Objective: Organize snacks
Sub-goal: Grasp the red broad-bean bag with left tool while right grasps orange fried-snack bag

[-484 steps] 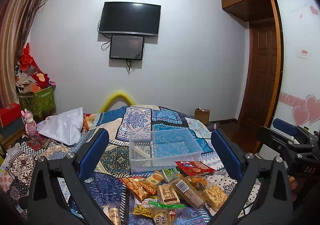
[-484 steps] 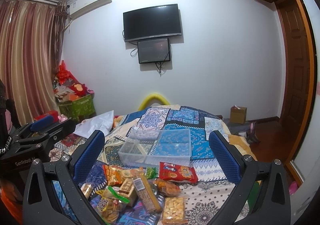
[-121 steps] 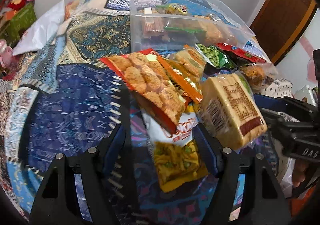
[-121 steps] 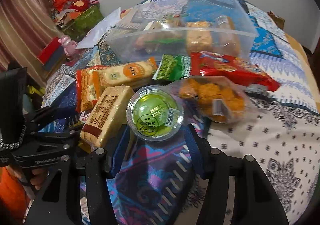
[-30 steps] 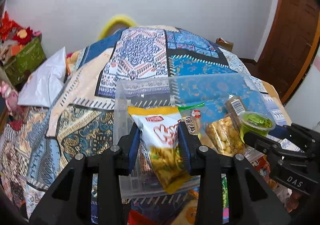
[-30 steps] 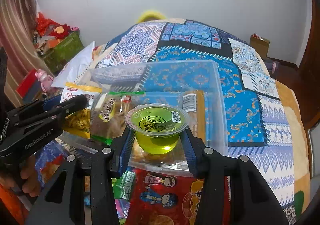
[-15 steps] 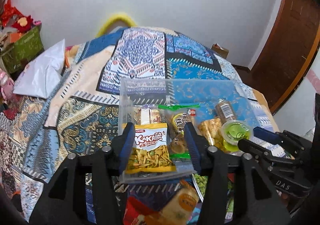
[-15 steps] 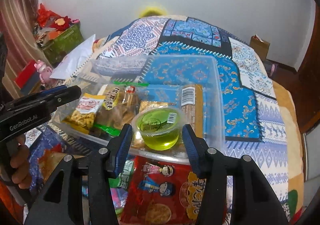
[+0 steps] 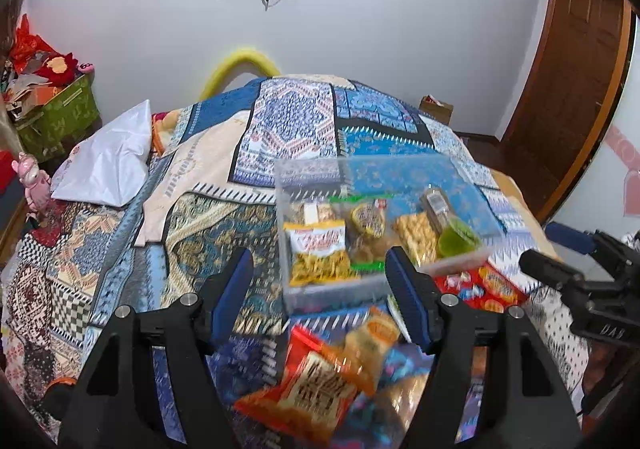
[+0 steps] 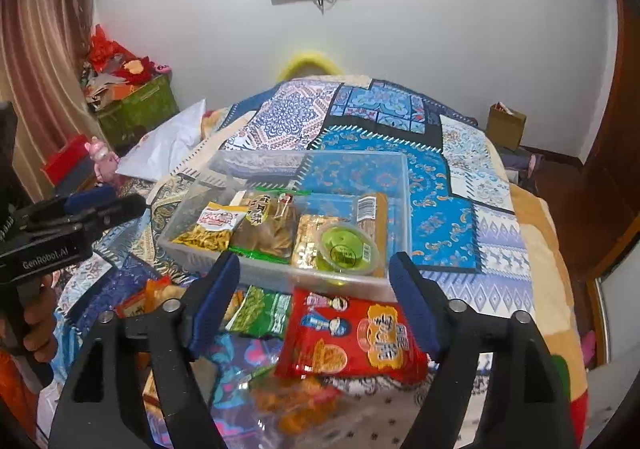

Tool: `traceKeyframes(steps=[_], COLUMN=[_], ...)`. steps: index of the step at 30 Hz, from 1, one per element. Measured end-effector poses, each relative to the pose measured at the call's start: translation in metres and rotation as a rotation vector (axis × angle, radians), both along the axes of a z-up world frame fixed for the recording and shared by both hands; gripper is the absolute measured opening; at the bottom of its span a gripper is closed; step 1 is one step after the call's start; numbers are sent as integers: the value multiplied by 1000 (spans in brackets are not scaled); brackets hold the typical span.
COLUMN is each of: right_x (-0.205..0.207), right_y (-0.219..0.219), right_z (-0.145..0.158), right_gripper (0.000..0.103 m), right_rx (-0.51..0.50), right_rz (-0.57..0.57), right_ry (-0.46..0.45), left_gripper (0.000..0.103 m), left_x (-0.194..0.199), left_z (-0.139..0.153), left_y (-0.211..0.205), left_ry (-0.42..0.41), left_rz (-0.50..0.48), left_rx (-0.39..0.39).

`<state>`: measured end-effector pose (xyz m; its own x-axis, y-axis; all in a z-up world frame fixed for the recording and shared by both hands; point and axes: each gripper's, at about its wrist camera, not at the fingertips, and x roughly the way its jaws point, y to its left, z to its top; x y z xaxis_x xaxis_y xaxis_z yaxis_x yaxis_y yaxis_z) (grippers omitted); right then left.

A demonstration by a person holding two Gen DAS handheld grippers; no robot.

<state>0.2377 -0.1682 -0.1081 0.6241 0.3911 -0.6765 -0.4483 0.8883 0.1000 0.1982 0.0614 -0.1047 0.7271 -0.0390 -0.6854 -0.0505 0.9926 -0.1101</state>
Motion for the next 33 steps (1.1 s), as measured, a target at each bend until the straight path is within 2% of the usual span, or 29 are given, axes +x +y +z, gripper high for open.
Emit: traceKeyframes(steps=[9, 18, 25, 28, 33], right_x=[-18, -23, -33, -35, -43], right_y=[-2, -4, -2, 1, 11], right_z=[-26, -82, -92, -99, -103], right_gripper=[75, 76, 84, 85, 85], right_rx=[-11, -11, -12, -23, -93], right_rz=[8, 11, 24, 39, 58], right_ry=[67, 235, 251, 281, 228], left_gripper=[68, 68, 68, 75, 76], left_x=[-29, -37, -40, -41, -33], left_z=[-29, -71, -94, -100, -115], left_y=[5, 13, 5, 3, 0], left_ry=[68, 161, 216, 221, 259], left_rz=[4, 23, -5, -16, -7], left_rx=[-21, -75, -48, -42, -26])
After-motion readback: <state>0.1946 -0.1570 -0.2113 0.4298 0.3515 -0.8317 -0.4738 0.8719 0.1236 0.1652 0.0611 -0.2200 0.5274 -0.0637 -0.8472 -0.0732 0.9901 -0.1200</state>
